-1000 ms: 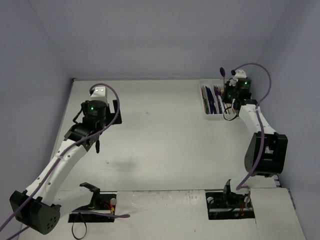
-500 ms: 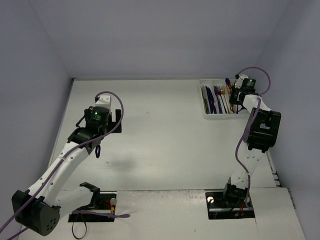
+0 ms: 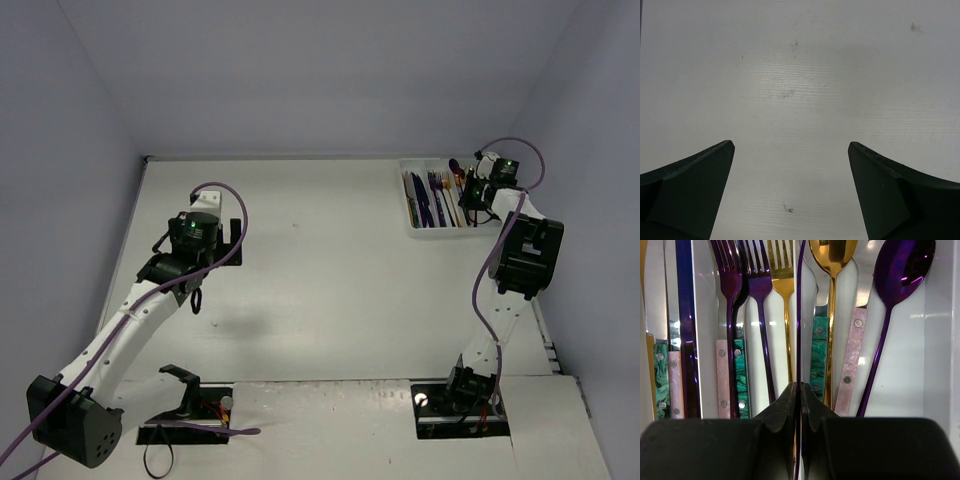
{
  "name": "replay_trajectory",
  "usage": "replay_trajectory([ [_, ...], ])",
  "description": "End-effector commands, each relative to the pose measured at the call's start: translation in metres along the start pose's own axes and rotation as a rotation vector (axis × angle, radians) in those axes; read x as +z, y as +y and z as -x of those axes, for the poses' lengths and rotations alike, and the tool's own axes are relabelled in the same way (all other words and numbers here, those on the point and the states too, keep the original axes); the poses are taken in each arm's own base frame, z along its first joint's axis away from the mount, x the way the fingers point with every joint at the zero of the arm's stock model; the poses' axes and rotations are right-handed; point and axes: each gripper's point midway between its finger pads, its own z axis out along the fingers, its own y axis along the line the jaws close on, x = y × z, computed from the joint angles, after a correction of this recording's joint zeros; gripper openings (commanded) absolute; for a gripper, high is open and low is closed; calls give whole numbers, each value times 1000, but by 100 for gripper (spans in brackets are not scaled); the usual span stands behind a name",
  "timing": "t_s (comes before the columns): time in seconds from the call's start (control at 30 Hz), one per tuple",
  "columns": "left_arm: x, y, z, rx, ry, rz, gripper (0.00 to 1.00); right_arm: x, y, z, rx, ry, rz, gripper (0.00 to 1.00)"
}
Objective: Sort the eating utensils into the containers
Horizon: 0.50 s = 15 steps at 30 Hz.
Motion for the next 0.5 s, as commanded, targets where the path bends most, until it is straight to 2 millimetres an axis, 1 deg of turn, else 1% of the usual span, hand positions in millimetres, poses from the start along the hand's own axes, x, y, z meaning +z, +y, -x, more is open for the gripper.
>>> replay_trajectory([
  [0.0, -4, 1, 20, -13, -54, -2, 97, -15, -11, 41, -47, -112, 1, 0],
  [0.1, -4, 1, 20, -14, -57, -2, 97, -23, -8, 51, -64, -137, 9, 0],
  [0.17, -4, 0, 20, -13, -54, -3, 97, -34, -5, 64, -84, -167, 10, 0],
  [0.3, -4, 0, 20, -14, -55, -5, 97, -42, -4, 79, -88, -200, 10, 0],
  [0.47, -4, 0, 20, -15, -56, -7, 97, -49, 1, 90, -83, -228, 29, 0],
])
